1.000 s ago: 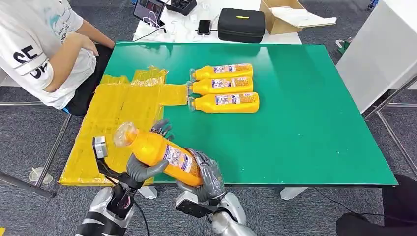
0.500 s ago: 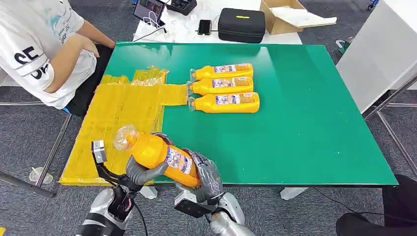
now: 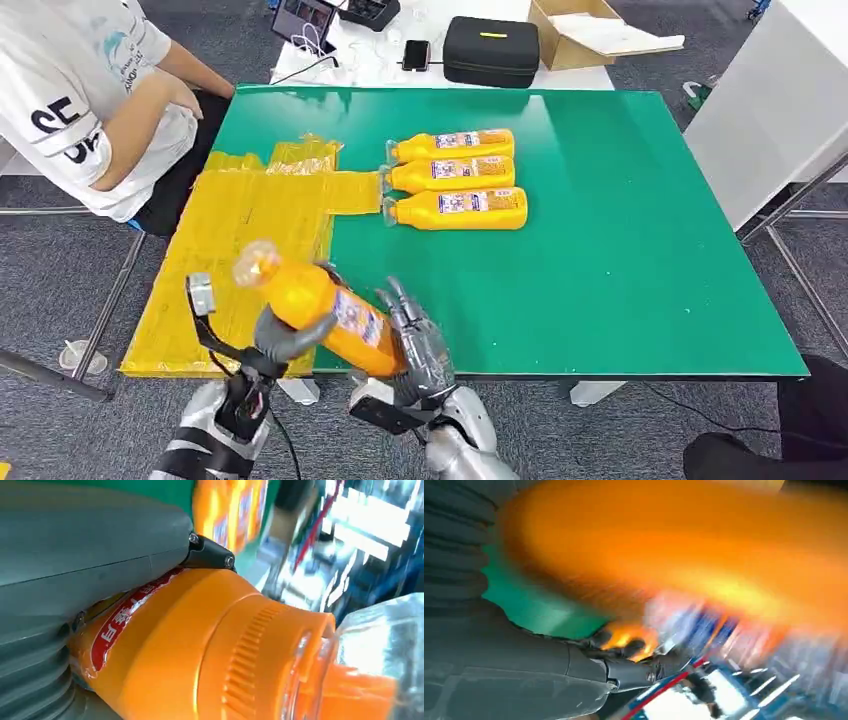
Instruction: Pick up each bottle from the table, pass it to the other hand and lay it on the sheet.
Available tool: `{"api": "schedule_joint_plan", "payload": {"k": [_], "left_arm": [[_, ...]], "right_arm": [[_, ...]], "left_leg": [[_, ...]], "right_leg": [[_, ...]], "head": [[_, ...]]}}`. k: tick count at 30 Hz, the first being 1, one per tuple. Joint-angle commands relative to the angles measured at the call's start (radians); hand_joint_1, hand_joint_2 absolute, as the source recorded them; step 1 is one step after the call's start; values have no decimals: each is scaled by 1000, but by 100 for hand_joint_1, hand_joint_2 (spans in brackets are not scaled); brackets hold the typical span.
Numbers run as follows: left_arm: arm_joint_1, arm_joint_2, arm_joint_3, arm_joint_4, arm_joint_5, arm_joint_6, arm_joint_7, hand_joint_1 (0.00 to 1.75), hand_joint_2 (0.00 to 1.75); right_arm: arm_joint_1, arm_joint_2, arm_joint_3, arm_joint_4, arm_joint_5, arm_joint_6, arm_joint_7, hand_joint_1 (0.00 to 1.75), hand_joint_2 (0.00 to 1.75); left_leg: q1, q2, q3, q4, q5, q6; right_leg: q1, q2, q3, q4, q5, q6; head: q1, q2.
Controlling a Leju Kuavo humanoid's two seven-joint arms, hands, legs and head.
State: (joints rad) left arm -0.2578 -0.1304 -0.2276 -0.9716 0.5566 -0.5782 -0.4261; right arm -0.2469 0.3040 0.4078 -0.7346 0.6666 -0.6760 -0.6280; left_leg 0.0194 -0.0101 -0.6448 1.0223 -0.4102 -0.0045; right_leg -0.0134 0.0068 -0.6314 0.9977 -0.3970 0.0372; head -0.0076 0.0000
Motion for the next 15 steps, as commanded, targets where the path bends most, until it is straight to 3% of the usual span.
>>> {"api": "schedule_joint_plan", "payload": {"k": [1, 7, 15], "left_arm": [[-170, 46, 171, 172, -17, 43, 25, 175, 175], [-300, 69, 302, 232, 15, 120, 62, 175, 175], [-291, 62, 303, 232, 9, 116, 59, 175, 175]], "right_arm": [[-22, -28, -42, -90, -38, 36, 30, 0, 0], [-14, -39, -53, -165, -133, 75, 24, 0, 0], [-13, -38, -52, -162, -133, 72, 23, 0, 0]], "left_leg": [[1, 1, 2, 0, 0, 0], [2, 0, 2, 1, 0, 1], [1, 0, 2, 0, 1, 0]], "right_leg": [[1, -1, 2, 0, 0, -2], [2, -1, 3, 1, 0, -2], [1, -1, 2, 0, 0, -1]], "head": [[0, 0], [0, 0], [0, 0]]}}
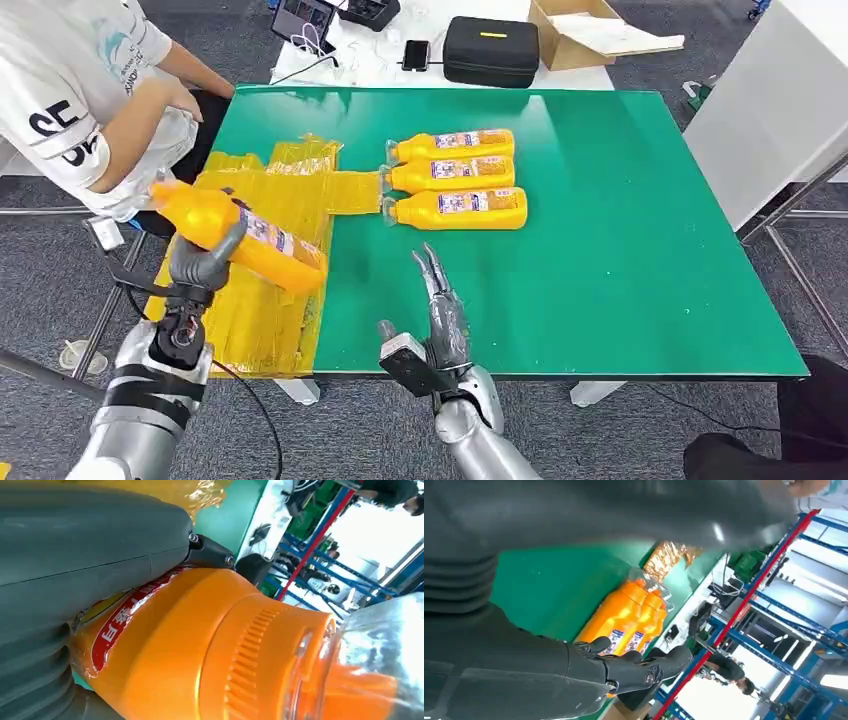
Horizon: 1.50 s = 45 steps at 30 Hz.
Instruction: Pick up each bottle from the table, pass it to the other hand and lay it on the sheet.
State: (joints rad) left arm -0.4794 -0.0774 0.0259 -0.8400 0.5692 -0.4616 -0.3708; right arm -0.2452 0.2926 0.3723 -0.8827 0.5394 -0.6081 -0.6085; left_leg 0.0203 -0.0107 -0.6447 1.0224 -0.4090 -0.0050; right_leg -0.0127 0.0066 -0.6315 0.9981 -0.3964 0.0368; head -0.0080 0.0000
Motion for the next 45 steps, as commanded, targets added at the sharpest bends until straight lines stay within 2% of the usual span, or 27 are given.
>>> {"api": "schedule_joint_plan", "payload": {"k": [1, 5, 7, 8, 9, 10, 11, 12, 13, 14, 16, 17, 18, 19, 20, 21, 22, 24, 25, 29, 32, 37, 45], "left_arm": [[-70, 9, 50, 100, -3, -1, 4, 175, 175], [-121, 20, 80, 106, -48, 111, -22, 175, 175], [-170, 55, 41, 104, -245, 299, -114, 175, 175], [-192, 61, 38, 111, -317, 372, -121, 175, 175], [-212, 86, -26, 106, -509, 514, -165, 175, 175], [-230, 89, -44, 115, -633, 607, -155, 175, 175], [-240, 86, -49, 113, -696, 610, -140, 175, 175], [-259, 102, -131, 127, -904, 763, -129, 175, 175], [-273, 92, -128, 142, -954, 739, -121, 175, 175], [-288, 111, -207, 167, -1122, 840, -97, 175, 175], [-326, 106, -230, 242, -1216, 813, -79, 175, 175], [-354, 119, -310, 310, -1381, 855, -54, 175, 175], [-362, 121, -332, 332, -1415, 834, -66, 175, 175], [-371, 137, -398, 369, -1558, 894, -50, 175, 175], [-383, 138, -439, 408, -1621, 870, -35, 175, 175], [-386, 143, -487, 431, -1699, 889, -17, 175, 175], [-388, 140, -500, 447, -1728, 888, -8, 175, 175], [-380, 133, -509, 466, -1755, 872, -6, 175, 175], [-375, 127, -494, 470, -1740, 853, -16, 175, 175], [-354, 126, -476, 477, -1726, 787, -41, 175, 175], [-353, 132, -477, 481, -1727, 750, -54, 175, 175], [-368, 142, -486, 512, -1735, 593, -64, 175, 175], [-370, 144, -465, 527, -1710, 539, -66, 175, 175]], "right_arm": [[-15, -27, -17, -14, -6, 4, 4, 0, 0], [-12, -28, -15, -14, -25, 10, -1, 0, 0], [13, -29, -14, -73, -60, -7, -39, 0, 0], [34, -25, -22, -128, -99, -19, -71, 0, 0], [73, -35, -4, -263, -154, -58, -90, 0, 0], [99, -57, 28, -371, -218, -90, -90, 0, 0], [128, -58, 19, -486, -243, -90, -90, 0, 0], [150, -52, 3, -571, -246, -90, -90, 0, 0], [155, -58, 6, -611, -261, -90, -90, 0, 0], [152, -63, 11, -635, -262, -90, -90, 0, 0], [133, -81, 39, -618, -287, -88, -90, 0, 0], [117, -85, 51, -591, -286, -84, -90, 0, 0], [110, -87, 57, -578, -291, -75, -90, 0, 0], [96, -97, 78, -563, -299, -73, -90, 0, 0], [89, -100, 89, -551, -299, -75, -90, 0, 0], [83, -102, 97, -542, -311, -71, -90, 0, 175], [81, -106, 104, -540, -315, -77, -90, 0, 175], [77, -107, 112, -526, -319, -72, -90, 0, 175], [76, -106, 115, -517, -316, -71, -90, 0, 175], [75, -98, 114, -499, -315, -65, -90, 0, 175], [75, -98, 113, -496, -313, -61, -90, 0, 175], [72, -86, 105, -466, -315, -26, -90, 0, 175], [69, -82, 106, -446, -310, -17, -90, 0, 175]], "left_leg": [[0, 1, 4, 0, -1, 1], [0, 0, 2, 0, -1, 1], [1, -1, 2, 1, -1, 1], [1, -1, 0, 1, 0, 1], [1, -1, 1, 1, -1, 1], [1, -1, -1, 1, 0, 0], [1, -3, -1, 3, -1, 1], [1, -2, -2, 2, 0, 1], [1, -3, 0, 4, -2, 1], [1, -3, 2, 4, -3, 2], [1, -6, 1, 4, -3, 2], [1, -9, -2, 4, -1, 2], [1, -8, -1, 5, -1, 2], [1, -9, 0, 5, -1, 2], [0, -6, -1, 2, 1, 2], [0, -5, 0, 2, 1, 2], [0, -5, -1, 0, 2, 3], [0, -3, 5, 0, 0, 4], [-2, -2, 2, 0, 1, 3], [-1, 4, 3, 0, 0, 3], [-1, 2, 2, 0, 1, 2], [0, 3, 3, 0, 0, 3], [0, 2, 1, 0, 0, 3]], "right_leg": [[0, -1, 4, -1, -1, -1], [1, -2, 3, 0, -1, -1], [1, -3, 3, 1, -2, -2], [1, -2, 1, 1, -1, -1], [2, -3, 2, 1, -1, -2], [1, -2, 0, 1, -1, -1], [2, -5, 1, 3, -2, -2], [1, -4, -1, 2, -1, -1], [2, -6, 2, 4, -3, -2], [2, -6, 4, 4, -5, -2], [2, -9, 4, 4, -6, -2], [2, -11, 2, 4, -4, -1], [2, -11, 2, 4, -4, -1], [2, -12, 4, 4, -5, -1], [1, -7, 1, 1, -2, -1], [1, -6, 2, 1, -2, -1], [0, -4, 2, -1, 0, 0], [0, -3, 8, -2, -1, 0], [-1, -2, 3, -1, 0, 0], [0, 1, 3, -1, 1, 0], [0, 0, 2, 0, 1, 0], [1, 1, 3, 0, 0, 0], [0, 0, 2, 0, 0, 0]], "head": [[0, 0], [0, 0], [0, 0], [0, 0], [0, 0], [0, 0], [0, 0], [0, 0], [0, 0], [0, 0], [0, 0], [0, 0], [0, 0], [0, 0], [0, 0], [2, 0], [0, 0], [0, 0], [0, 0], [0, 0], [0, 0], [0, 0], [0, 0]]}}
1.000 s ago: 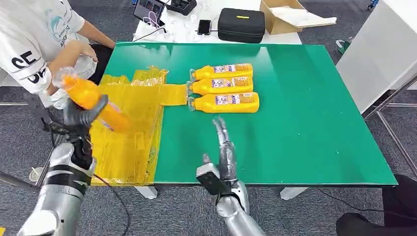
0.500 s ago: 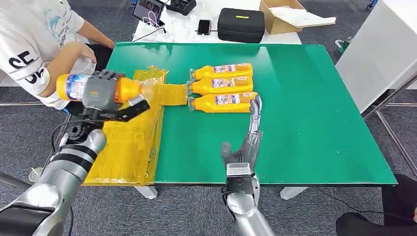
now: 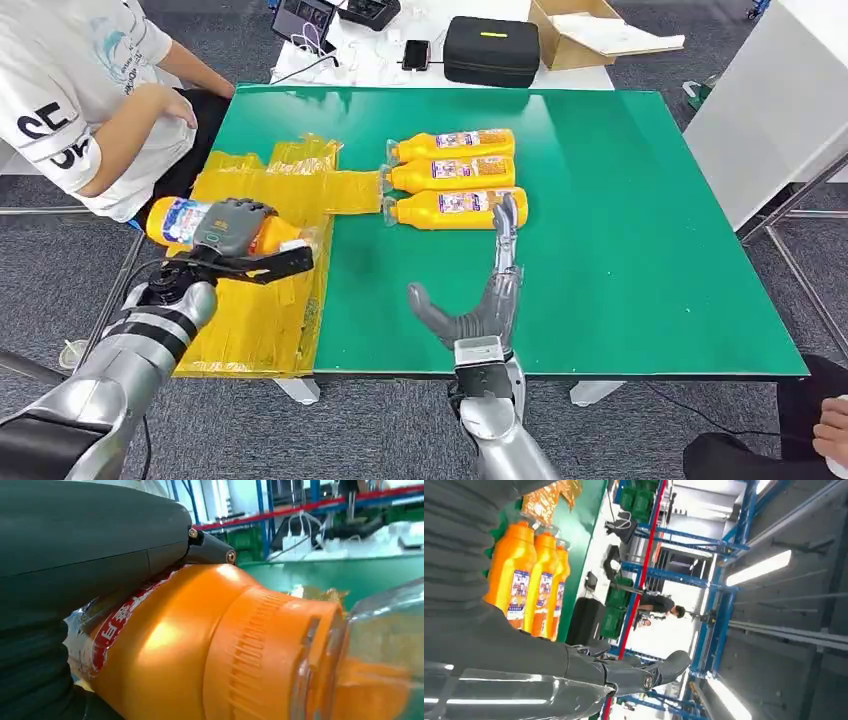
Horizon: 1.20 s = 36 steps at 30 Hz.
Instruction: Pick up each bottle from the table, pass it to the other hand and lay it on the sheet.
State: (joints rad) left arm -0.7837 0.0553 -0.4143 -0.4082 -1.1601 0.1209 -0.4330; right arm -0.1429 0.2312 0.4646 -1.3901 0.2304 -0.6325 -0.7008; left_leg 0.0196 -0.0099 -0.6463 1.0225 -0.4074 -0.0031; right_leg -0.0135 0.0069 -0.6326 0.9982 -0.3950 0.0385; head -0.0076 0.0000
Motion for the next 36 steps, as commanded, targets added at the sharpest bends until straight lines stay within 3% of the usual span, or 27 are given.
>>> {"api": "schedule_joint_plan", "payload": {"k": [1, 15, 16, 20, 25, 26, 27, 28, 29, 30, 31, 36], "left_arm": [[-61, 12, -2, 99, 44, -66, -5, 175, 175], [31, 14, 33, 112, 96, -157, -60, 175, 175], [31, 14, 33, 112, 96, -157, -60, 175, 175], [29, 13, 33, 111, 97, -158, -60, 175, 175], [50, 16, 19, 110, 85, -162, -53, 175, 175], [58, 14, 30, 110, 97, -164, -52, 162, 175], [62, 14, 34, 111, 101, -167, -52, 131, 175], [65, 15, 33, 112, 100, -167, -52, 79, 175], [66, 15, 43, 113, 113, -182, -50, 5, 175], [67, 16, 43, 113, 113, -184, -50, 0, 175], [66, 15, 54, 115, 127, -197, -54, 0, 0], [60, 25, 110, 109, 208, -317, -104, 0, 0]], "right_arm": [[-36, -16, 13, 70, 0, 12, 3, 0, 175], [-64, 6, 20, 179, -7, 66, 3, 0, 175], [-64, 6, 20, 179, -7, 66, 3, 0, 175], [-65, 5, 20, 179, -7, 66, 3, 0, 175], [-70, 12, 10, 205, -24, 97, 3, 0, 175], [-70, 13, 9, 206, -22, 97, 3, 0, 175], [-71, 13, 8, 207, -21, 98, 3, 0, 175], [-71, 13, 8, 209, -21, 99, 3, 0, 175], [-73, 15, 5, 212, -19, 101, 3, 0, 175], [-73, 16, 5, 212, -20, 102, 3, 0, 175], [-74, 16, 4, 216, -19, 103, 3, 0, 175], [-79, 22, 1, 231, -20, 111, 3, 0, 175]], "left_leg": [[1, 1, 3, 0, -1, 1], [0, 4, 9, -2, -3, 2], [0, 2, 4, -1, -1, 1], [1, 3, 8, -1, -3, 2], [0, 2, 4, -1, -1, 1], [0, 3, 6, -1, -2, 1], [0, 3, 5, -1, -2, 1], [0, 2, 4, -1, -1, 1], [0, 3, 6, -1, -2, 1], [0, 3, 8, -1, -3, 1], [0, 3, 6, -1, -2, 1], [0, 2, 3, -1, -1, 1]], "right_leg": [[1, 0, 3, 0, -1, -1], [1, 2, 9, -2, -1, -2], [1, 1, 4, -1, 0, -1], [1, 1, 8, -1, -2, -2], [1, 1, 3, -1, 0, -1], [1, 2, 6, -1, -1, -2], [1, 1, 5, -1, -1, -1], [0, 1, 3, -1, -1, -1], [1, 1, 5, -1, -1, -2], [1, 2, 7, -1, -2, -2], [1, 1, 6, -1, -1, -2], [0, 1, 3, -1, 0, -1]], "head": [[0, 0], [0, 0], [0, 0], [0, 0], [0, 0], [0, 0], [0, 0], [0, 0], [0, 0], [0, 0], [0, 0], [0, 0]]}}
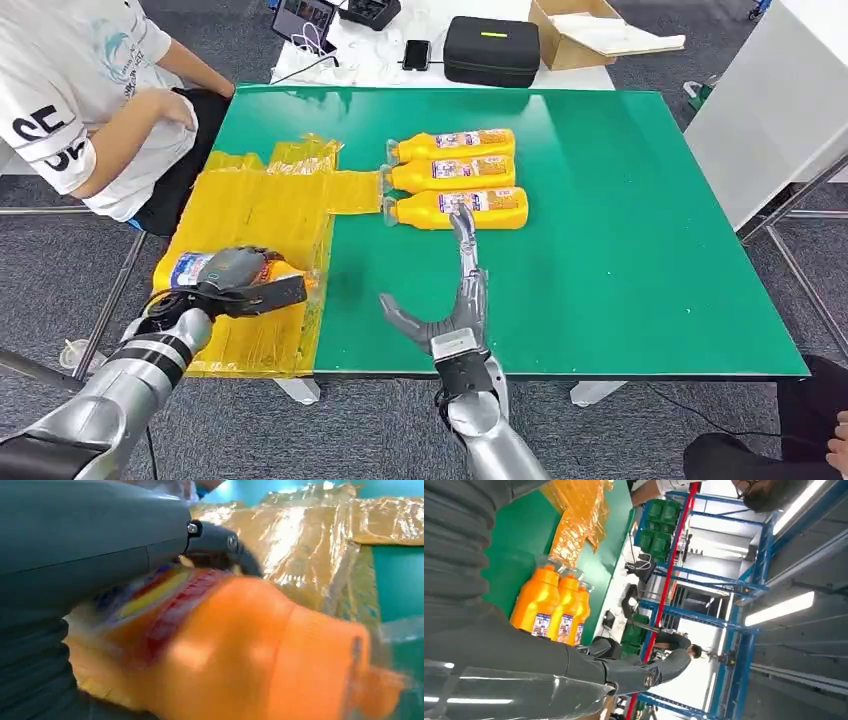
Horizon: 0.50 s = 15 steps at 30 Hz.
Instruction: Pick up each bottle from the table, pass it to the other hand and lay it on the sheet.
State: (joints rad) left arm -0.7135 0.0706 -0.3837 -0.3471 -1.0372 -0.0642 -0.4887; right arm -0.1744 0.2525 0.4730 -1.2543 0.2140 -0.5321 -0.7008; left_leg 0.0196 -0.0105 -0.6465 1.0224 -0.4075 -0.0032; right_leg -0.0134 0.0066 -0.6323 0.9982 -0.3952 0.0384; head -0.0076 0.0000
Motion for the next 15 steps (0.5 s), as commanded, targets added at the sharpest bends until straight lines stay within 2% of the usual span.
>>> {"api": "schedule_joint_plan", "payload": {"k": [1, 4, 11, 15], "left_arm": [[-13, 12, 80, 48, 90, -149, -53, 0, 0], [-13, 19, 90, 42, 113, -187, -63, 0, 0], [-3, 28, 148, 33, 210, -272, -110, 0, 0], [5, 24, 170, 26, 237, -269, -124, 0, 0]], "right_arm": [[-48, 1, -7, 97, -4, 11, 3, 0, 175], [-50, -1, -8, 99, -13, 13, 3, 0, 175], [-54, -1, -6, 114, -14, 12, 3, 0, 175], [-53, -2, -5, 114, -15, 13, 3, 0, 175]], "left_leg": [[0, 4, 6, -1, -2, 1], [0, 2, 3, -1, -1, 1], [0, 4, 9, -2, -2, 1], [0, 2, 7, -1, -1, 1]], "right_leg": [[1, 2, 5, -1, -1, -2], [1, 1, 2, -1, 0, -1], [1, 2, 8, -2, 0, -2], [0, 1, 6, -1, 0, -1]], "head": [[0, 0], [0, 0], [0, 0], [0, 0]]}}
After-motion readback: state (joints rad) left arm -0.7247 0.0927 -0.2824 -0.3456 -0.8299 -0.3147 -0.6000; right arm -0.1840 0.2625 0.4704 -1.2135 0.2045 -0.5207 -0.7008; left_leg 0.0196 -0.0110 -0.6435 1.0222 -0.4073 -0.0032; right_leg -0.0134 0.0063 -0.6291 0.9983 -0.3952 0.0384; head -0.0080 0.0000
